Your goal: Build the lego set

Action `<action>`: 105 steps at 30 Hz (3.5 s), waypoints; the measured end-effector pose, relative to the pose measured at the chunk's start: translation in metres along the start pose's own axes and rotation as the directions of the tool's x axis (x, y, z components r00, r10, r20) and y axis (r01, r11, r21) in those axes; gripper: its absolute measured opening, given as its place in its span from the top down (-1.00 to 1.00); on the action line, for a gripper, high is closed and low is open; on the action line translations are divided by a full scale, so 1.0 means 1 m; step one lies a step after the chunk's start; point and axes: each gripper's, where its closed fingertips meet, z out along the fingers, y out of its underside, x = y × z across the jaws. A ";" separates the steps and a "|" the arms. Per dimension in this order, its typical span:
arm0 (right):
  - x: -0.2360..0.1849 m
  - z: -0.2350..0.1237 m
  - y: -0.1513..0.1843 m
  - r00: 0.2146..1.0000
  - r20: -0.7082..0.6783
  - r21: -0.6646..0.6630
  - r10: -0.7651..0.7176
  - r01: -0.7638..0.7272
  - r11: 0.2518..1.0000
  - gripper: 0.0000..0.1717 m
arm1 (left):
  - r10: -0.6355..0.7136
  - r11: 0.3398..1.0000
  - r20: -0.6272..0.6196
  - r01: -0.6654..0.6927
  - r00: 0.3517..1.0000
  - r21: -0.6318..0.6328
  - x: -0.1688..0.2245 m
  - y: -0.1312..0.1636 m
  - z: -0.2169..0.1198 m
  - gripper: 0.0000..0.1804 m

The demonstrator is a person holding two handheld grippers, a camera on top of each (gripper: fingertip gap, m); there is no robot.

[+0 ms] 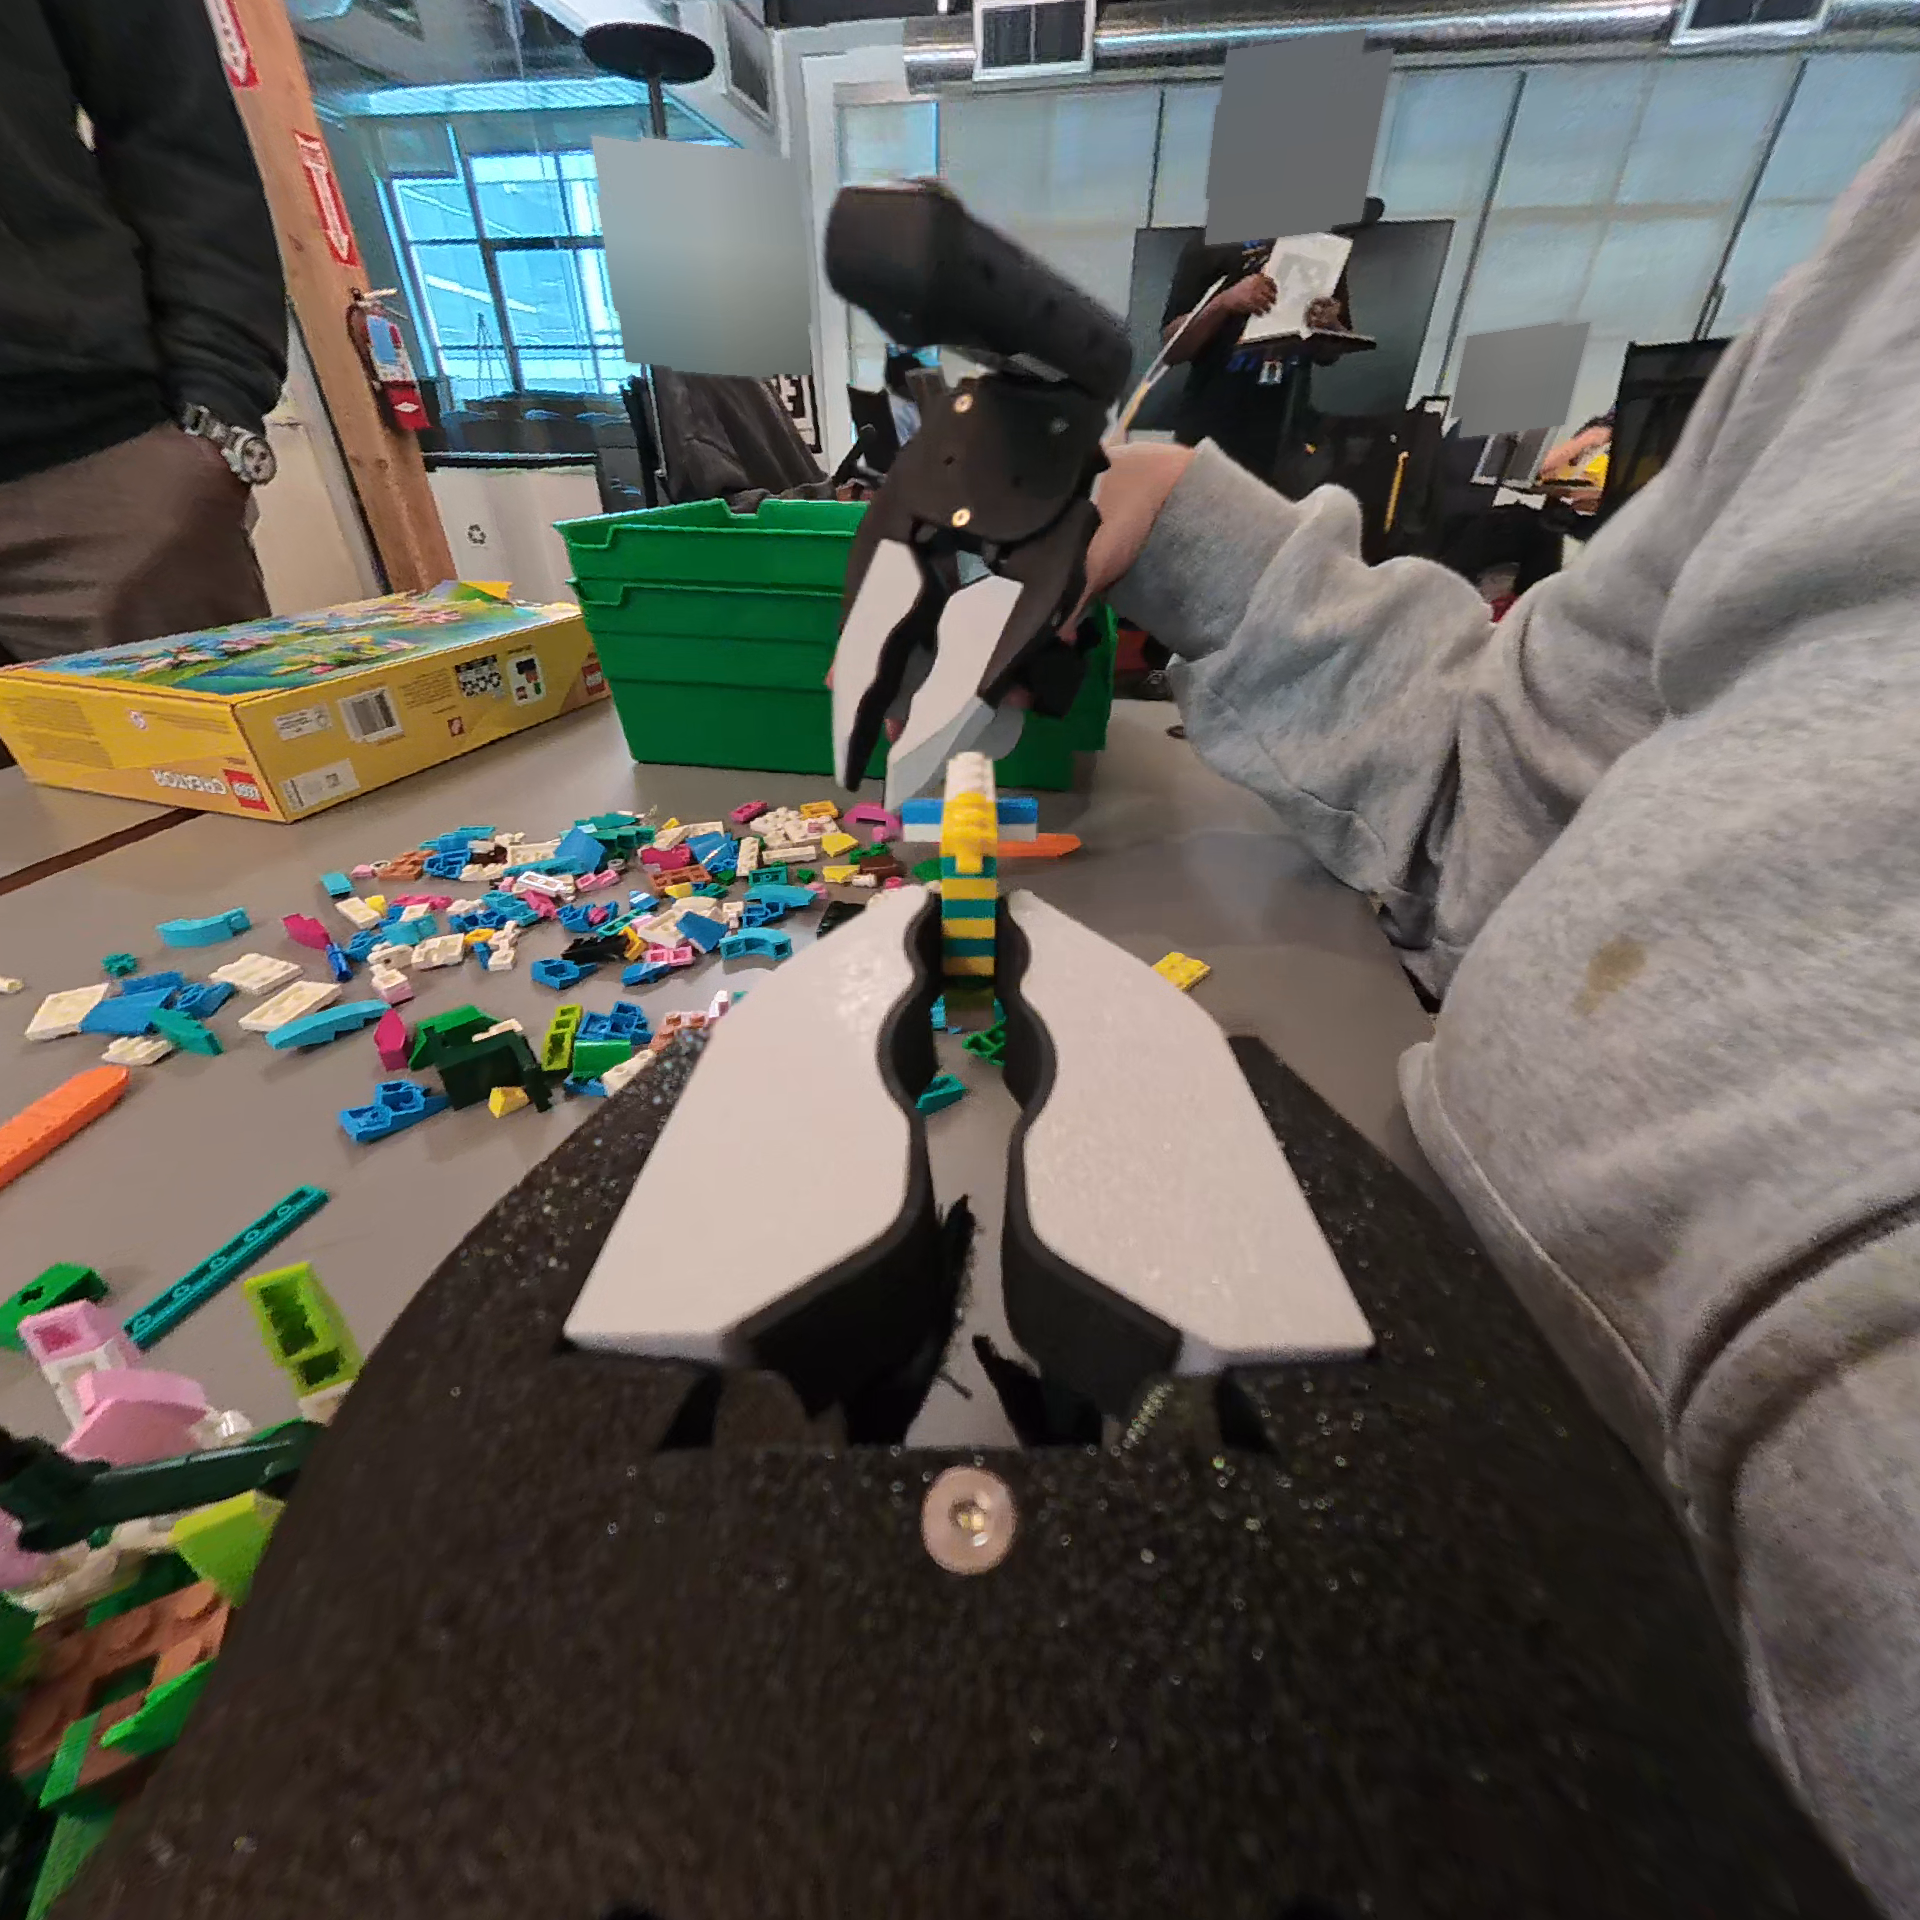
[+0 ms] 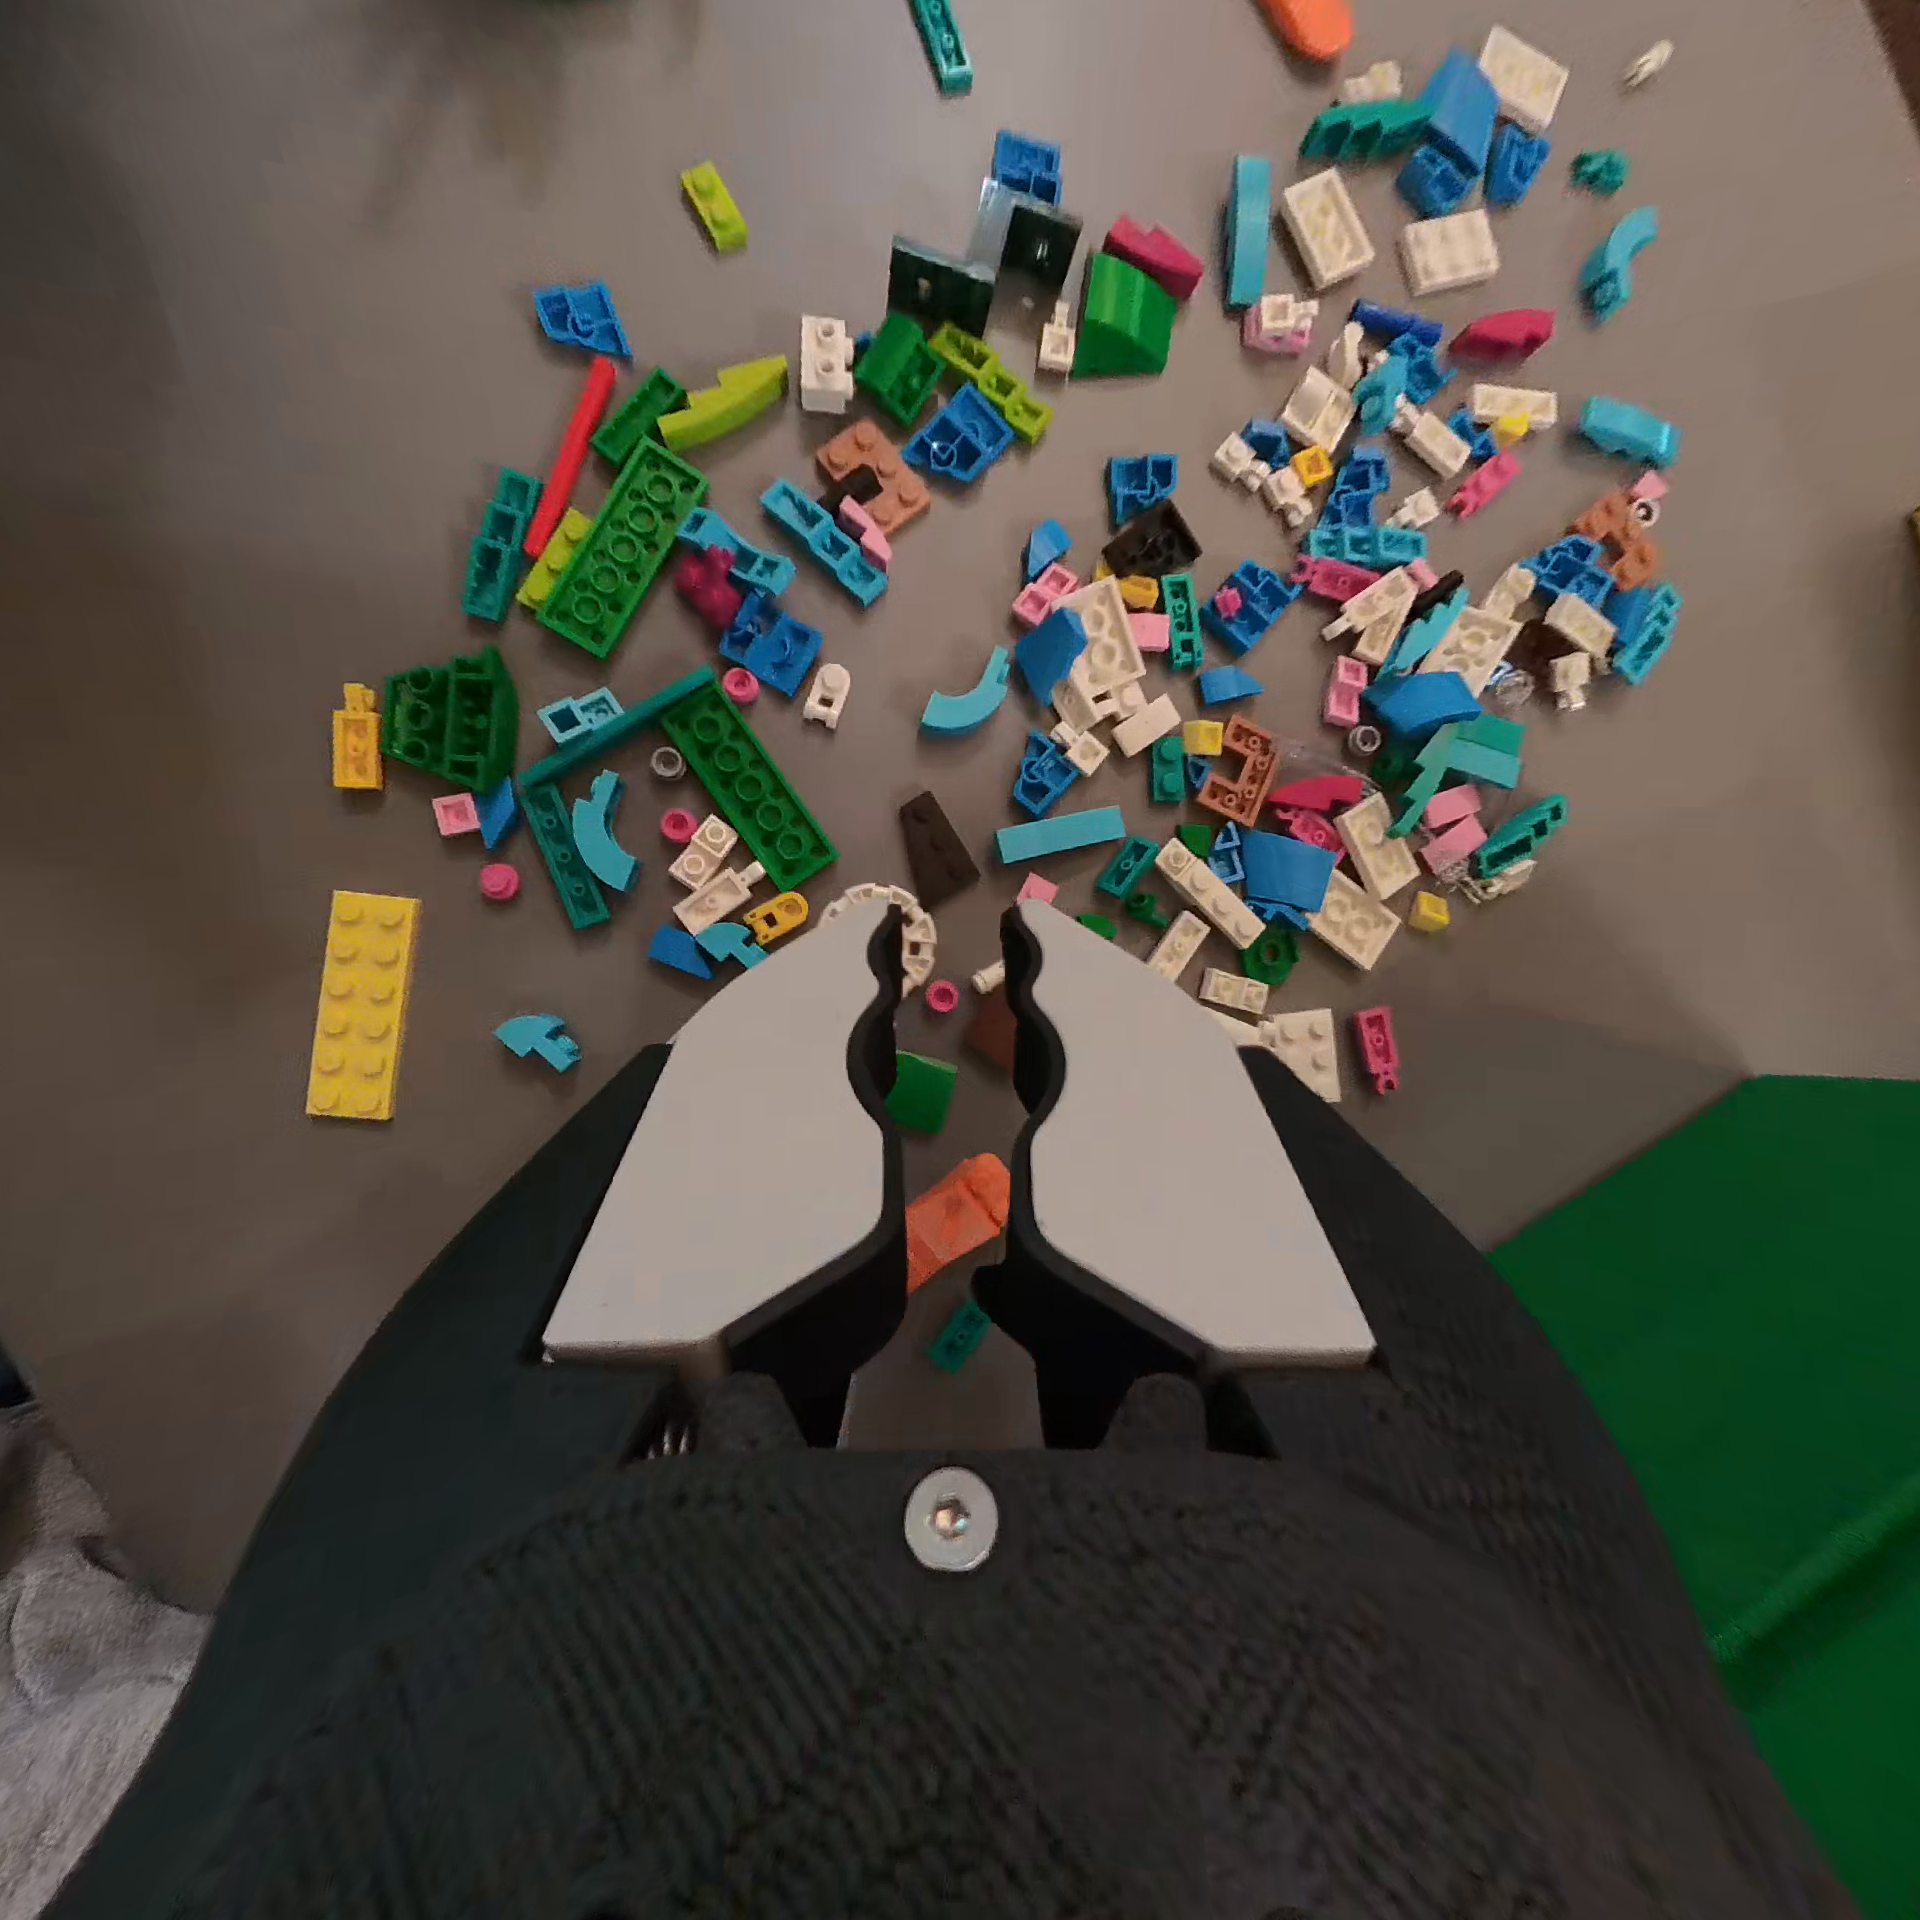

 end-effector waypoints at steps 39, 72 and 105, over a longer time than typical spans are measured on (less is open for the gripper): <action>-0.085 0.027 0.018 0.963 0.250 -0.138 -0.097 0.134 0.981 0.85 | -0.003 1.000 -0.020 0.003 1.000 -0.003 0.002 0.000 0.000 0.91; -0.097 0.029 -0.070 0.979 0.202 0.140 -0.015 -0.013 0.990 0.96 | 0.186 0.979 0.084 -0.192 0.979 0.073 -0.008 -0.014 -0.043 0.91; -0.162 0.062 -0.059 0.596 0.632 -0.534 0.495 -0.128 0.836 0.94 | 0.326 0.942 0.146 -0.334 0.934 0.033 -0.003 -0.015 -0.074 0.91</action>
